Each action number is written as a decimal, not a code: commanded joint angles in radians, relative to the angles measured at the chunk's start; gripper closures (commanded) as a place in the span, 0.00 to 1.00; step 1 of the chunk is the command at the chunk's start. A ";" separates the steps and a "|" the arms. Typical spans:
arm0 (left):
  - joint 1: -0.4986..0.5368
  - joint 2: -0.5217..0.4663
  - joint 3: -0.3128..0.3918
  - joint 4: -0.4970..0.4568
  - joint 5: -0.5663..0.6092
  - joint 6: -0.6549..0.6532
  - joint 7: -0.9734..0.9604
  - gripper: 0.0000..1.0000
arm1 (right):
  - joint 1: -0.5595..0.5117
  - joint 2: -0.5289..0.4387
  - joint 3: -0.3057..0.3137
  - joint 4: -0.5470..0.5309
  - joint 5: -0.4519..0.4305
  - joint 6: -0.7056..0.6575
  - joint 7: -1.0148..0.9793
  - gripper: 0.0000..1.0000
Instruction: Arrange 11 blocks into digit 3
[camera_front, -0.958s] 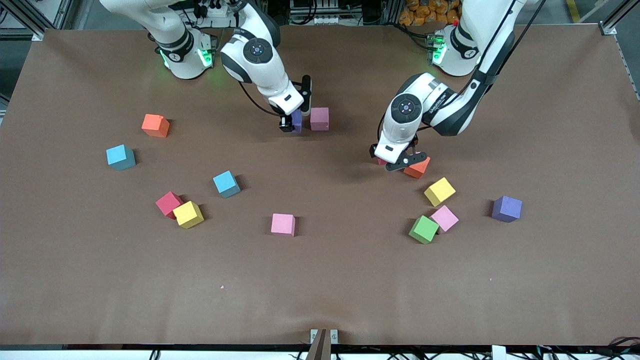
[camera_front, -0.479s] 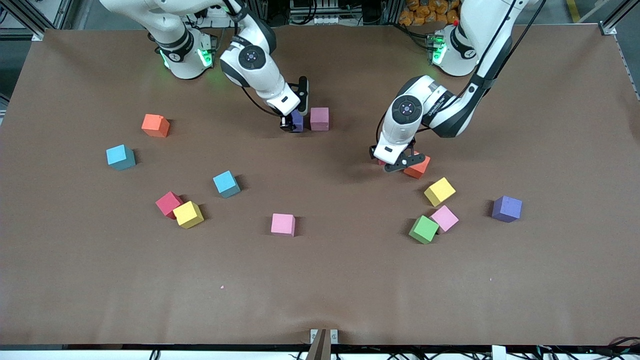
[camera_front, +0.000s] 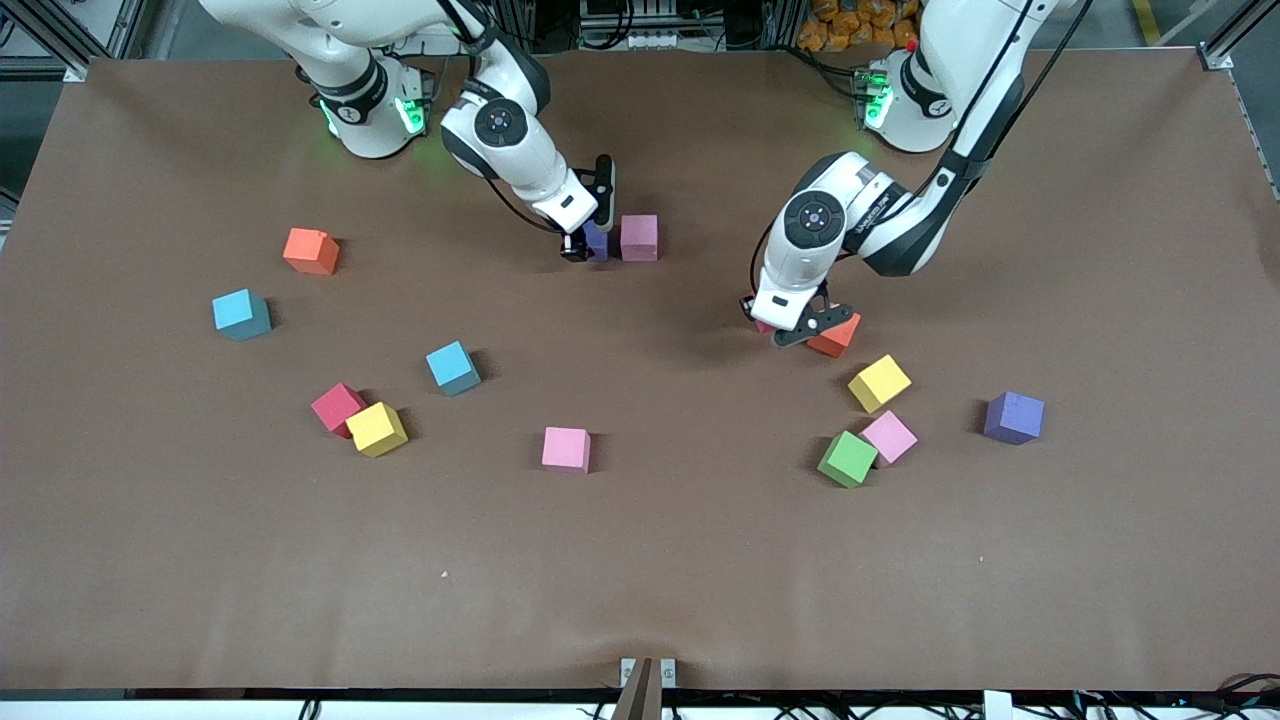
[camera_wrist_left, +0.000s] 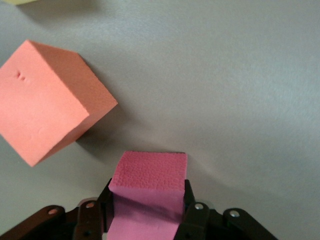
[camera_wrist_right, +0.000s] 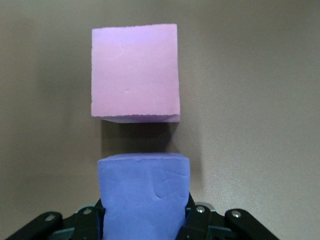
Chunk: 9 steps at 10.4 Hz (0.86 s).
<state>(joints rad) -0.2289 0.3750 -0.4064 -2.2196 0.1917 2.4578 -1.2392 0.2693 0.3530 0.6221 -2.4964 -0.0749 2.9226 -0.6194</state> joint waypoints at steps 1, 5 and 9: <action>-0.003 -0.024 -0.037 0.014 0.005 0.003 -0.234 0.90 | -0.013 0.010 0.018 0.008 0.003 0.015 -0.016 0.48; -0.004 -0.036 -0.097 0.023 0.005 0.001 -0.575 0.90 | 0.005 0.030 0.018 0.037 0.001 0.020 -0.011 0.48; -0.006 -0.036 -0.152 0.017 0.005 -0.005 -0.742 0.91 | 0.016 0.044 0.016 0.044 0.000 0.021 -0.010 0.48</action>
<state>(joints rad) -0.2375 0.3585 -0.5368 -2.1876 0.1917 2.4605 -1.9158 0.2864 0.3776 0.6311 -2.4673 -0.0756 2.9352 -0.6197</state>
